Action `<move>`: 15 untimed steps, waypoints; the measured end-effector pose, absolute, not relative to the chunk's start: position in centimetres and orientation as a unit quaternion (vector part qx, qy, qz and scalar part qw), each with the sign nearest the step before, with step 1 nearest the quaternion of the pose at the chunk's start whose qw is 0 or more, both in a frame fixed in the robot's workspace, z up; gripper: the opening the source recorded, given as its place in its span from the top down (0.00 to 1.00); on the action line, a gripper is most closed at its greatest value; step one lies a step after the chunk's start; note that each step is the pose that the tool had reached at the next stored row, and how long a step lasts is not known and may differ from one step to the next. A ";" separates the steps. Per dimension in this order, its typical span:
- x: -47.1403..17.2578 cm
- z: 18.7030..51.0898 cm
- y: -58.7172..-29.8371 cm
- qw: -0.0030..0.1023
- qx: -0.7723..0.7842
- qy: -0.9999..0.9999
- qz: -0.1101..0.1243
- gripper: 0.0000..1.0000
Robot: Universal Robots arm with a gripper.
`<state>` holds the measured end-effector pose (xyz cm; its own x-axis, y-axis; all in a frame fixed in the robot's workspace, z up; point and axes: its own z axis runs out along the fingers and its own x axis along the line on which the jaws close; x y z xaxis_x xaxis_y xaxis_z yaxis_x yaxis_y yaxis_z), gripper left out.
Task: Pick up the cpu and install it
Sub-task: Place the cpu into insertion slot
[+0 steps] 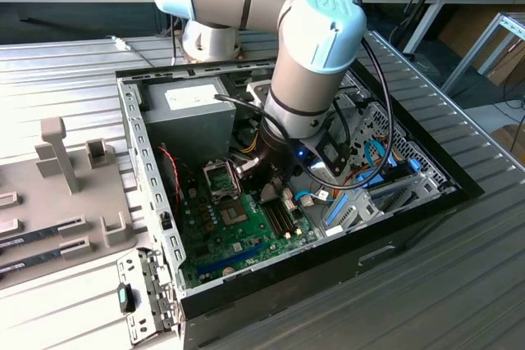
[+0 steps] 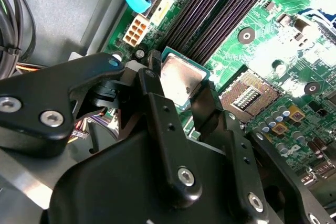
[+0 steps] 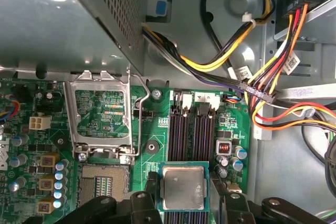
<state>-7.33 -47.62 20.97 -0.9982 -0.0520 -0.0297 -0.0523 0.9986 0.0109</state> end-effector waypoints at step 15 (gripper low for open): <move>-11.2 20.9 -47.9 0.017 -0.026 0.999 0.006 0.53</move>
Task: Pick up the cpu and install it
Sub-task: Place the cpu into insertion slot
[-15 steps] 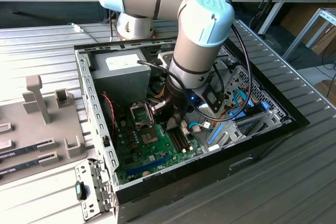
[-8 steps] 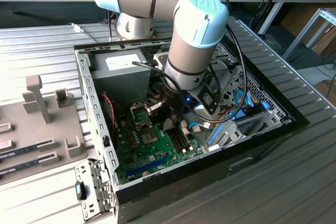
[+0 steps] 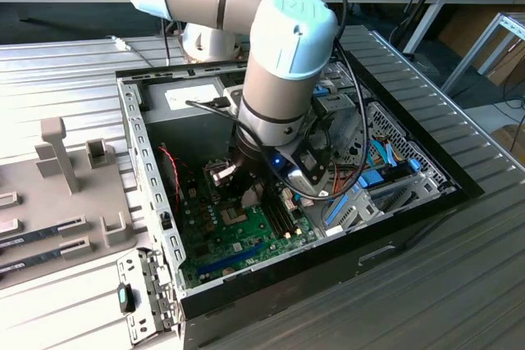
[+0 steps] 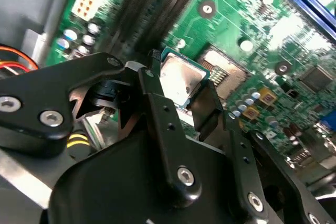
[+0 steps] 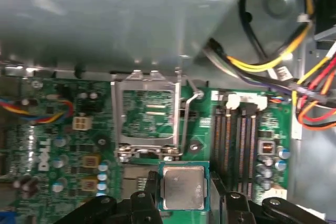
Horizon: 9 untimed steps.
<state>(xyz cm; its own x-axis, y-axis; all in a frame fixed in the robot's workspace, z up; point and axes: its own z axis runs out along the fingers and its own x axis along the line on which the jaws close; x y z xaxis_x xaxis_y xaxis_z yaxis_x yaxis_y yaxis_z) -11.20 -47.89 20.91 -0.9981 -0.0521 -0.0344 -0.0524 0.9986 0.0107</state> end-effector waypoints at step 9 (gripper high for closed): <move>-13.6 20.6 -48.2 0.018 -0.021 1.000 0.005 0.53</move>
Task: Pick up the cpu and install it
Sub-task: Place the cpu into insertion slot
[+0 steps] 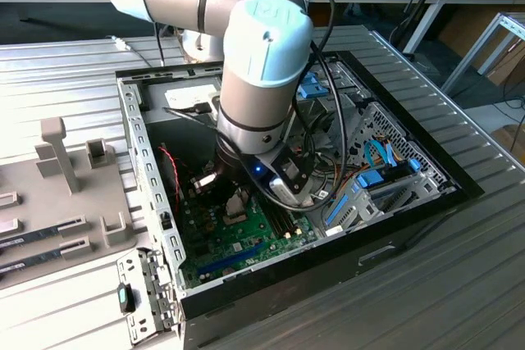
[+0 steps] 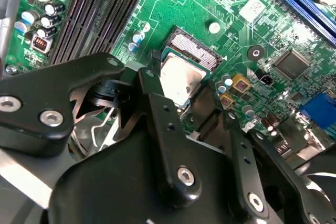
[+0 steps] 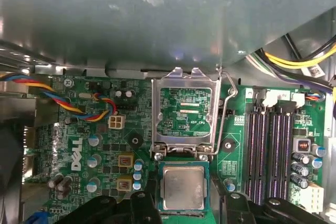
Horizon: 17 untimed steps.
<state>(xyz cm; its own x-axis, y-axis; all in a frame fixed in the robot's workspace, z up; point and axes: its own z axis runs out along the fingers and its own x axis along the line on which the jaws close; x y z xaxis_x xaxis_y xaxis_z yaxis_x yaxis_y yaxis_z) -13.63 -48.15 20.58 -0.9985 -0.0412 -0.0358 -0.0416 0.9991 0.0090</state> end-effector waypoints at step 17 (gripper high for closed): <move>-13.7 20.0 -48.0 0.017 0.019 0.999 -0.025 0.53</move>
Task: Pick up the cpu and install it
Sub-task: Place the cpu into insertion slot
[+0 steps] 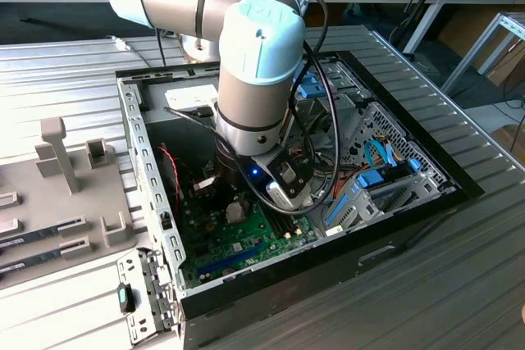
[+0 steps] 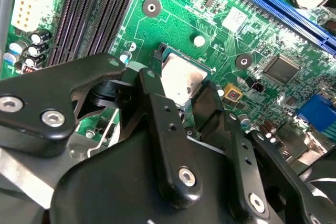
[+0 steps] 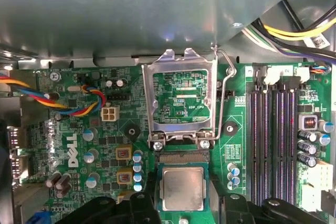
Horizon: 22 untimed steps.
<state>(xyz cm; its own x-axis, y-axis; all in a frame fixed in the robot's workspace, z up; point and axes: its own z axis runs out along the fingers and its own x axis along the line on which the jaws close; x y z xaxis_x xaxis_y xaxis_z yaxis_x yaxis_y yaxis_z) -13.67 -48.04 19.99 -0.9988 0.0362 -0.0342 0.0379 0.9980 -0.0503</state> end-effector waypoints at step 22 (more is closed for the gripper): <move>-13.6 19.8 -48.6 0.017 0.009 1.000 -0.018 0.53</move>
